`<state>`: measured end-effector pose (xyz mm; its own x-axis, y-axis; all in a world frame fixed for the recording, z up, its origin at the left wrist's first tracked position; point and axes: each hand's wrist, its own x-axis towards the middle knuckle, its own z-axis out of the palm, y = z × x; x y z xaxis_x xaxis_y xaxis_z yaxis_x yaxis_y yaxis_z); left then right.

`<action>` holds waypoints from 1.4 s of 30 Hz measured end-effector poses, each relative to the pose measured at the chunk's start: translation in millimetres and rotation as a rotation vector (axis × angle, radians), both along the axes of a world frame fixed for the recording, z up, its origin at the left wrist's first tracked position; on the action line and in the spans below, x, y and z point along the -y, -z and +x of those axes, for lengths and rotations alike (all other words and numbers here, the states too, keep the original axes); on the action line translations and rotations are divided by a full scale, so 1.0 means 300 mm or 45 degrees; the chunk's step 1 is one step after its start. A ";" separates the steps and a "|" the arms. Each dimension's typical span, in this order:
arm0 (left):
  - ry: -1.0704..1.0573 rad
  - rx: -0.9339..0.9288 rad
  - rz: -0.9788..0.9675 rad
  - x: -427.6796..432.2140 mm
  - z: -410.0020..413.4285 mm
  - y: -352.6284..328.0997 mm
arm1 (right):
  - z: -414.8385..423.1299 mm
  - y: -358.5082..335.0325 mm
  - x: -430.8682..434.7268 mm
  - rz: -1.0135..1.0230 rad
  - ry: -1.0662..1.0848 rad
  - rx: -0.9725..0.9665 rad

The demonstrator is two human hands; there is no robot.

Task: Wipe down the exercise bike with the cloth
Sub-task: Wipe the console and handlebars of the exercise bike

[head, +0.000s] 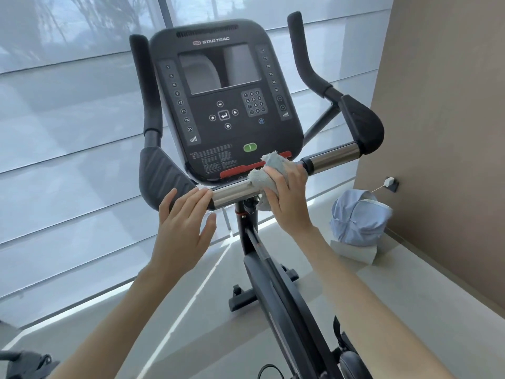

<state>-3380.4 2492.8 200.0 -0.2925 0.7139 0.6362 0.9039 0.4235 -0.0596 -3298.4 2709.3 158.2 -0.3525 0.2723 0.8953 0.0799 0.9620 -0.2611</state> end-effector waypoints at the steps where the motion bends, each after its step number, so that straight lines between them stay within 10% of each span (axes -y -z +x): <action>1: 0.010 0.012 -0.017 0.005 0.001 -0.006 | 0.007 -0.004 -0.021 -0.037 0.027 -0.013; 32: 0.053 -0.005 0.147 0.088 -0.126 0.055 | -0.118 -0.216 0.187 -0.006 0.152 0.766; 42: 0.120 0.009 0.153 0.047 -0.112 0.025 | -0.008 -0.180 0.025 -0.087 0.027 0.609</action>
